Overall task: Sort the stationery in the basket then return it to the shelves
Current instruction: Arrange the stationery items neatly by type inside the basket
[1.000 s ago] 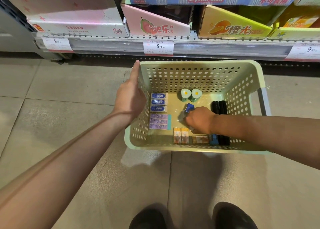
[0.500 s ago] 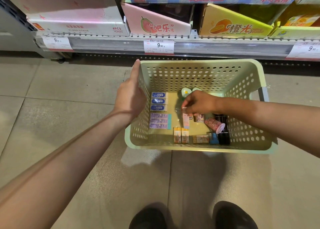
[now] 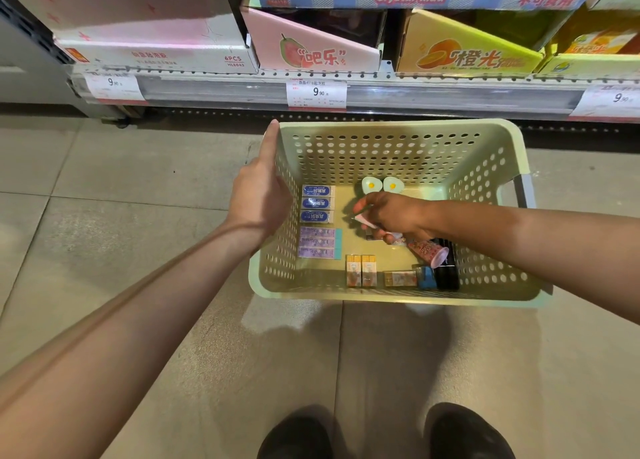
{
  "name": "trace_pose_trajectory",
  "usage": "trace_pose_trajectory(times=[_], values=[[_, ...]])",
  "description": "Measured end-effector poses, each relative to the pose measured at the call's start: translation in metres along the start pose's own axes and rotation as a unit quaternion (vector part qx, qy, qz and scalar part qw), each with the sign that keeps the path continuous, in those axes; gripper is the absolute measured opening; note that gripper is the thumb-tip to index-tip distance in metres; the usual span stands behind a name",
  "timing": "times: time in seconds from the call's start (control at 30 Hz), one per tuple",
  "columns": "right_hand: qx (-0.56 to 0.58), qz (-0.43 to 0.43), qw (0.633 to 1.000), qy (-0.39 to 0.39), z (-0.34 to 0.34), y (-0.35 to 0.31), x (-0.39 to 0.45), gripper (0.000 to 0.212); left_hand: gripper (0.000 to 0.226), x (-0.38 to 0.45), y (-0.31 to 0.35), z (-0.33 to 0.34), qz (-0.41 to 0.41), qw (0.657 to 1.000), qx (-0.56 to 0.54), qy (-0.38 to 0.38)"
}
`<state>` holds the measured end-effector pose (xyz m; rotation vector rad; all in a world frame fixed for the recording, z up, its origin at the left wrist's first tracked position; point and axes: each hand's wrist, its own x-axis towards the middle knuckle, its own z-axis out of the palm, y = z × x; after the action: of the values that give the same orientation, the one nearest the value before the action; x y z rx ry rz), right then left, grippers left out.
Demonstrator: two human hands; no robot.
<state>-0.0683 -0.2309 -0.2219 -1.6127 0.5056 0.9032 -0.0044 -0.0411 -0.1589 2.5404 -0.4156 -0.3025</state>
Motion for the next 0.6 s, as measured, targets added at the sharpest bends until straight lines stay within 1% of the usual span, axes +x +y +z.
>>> trace_pose_trajectory(times=[0.1, 0.17, 0.23, 0.3, 0.33, 0.4, 0.47, 0.53, 0.6], values=[[-0.003, -0.018, 1.000, -0.005, 0.007, -0.002, -0.001, 0.021, 0.077, 0.000, -0.001, 0.001, 0.006, 1.000, -0.003, 0.005], [0.010, -0.007, 1.000, -0.021, 0.011, -0.004, 0.000, 0.020, 0.077, 0.000, -0.001, 0.001, 0.008, 1.000, -0.002, 0.008], [0.003, 0.007, 0.999, -0.042, 0.015, -0.007, 0.002, 0.030, 0.077, 0.001, -0.002, 0.002, 0.007, 1.000, -0.002, 0.009], [-0.060, 0.002, 0.998, -0.036, 0.021, -0.008, 0.005, 0.038, 0.078, 0.001, -0.002, 0.002, 0.005, 1.000, -0.005, 0.010], [-0.107, -0.012, 0.994, -0.018, 0.024, -0.009, 0.007, 0.040, 0.078, 0.002, -0.003, 0.002, 0.005, 1.000, -0.009, 0.010], [-0.179, -0.048, 0.982, 0.032, 0.031, -0.010, 0.013, 0.036, 0.078, 0.001, -0.004, 0.003, 0.007, 1.000, -0.012, 0.011], [-0.229, -0.063, 0.969, 0.062, 0.040, -0.010, 0.020, 0.031, 0.079, 0.002, -0.004, 0.003, 0.004, 1.000, -0.013, 0.010], [-0.290, -0.066, 0.952, 0.075, 0.050, -0.010, 0.026, 0.030, 0.079, 0.002, -0.005, 0.004, 0.004, 1.000, -0.016, 0.009], [-0.326, -0.072, 0.939, 0.079, 0.059, -0.009, 0.032, 0.030, 0.078, 0.002, -0.006, 0.003, 0.009, 1.000, -0.018, 0.010]])
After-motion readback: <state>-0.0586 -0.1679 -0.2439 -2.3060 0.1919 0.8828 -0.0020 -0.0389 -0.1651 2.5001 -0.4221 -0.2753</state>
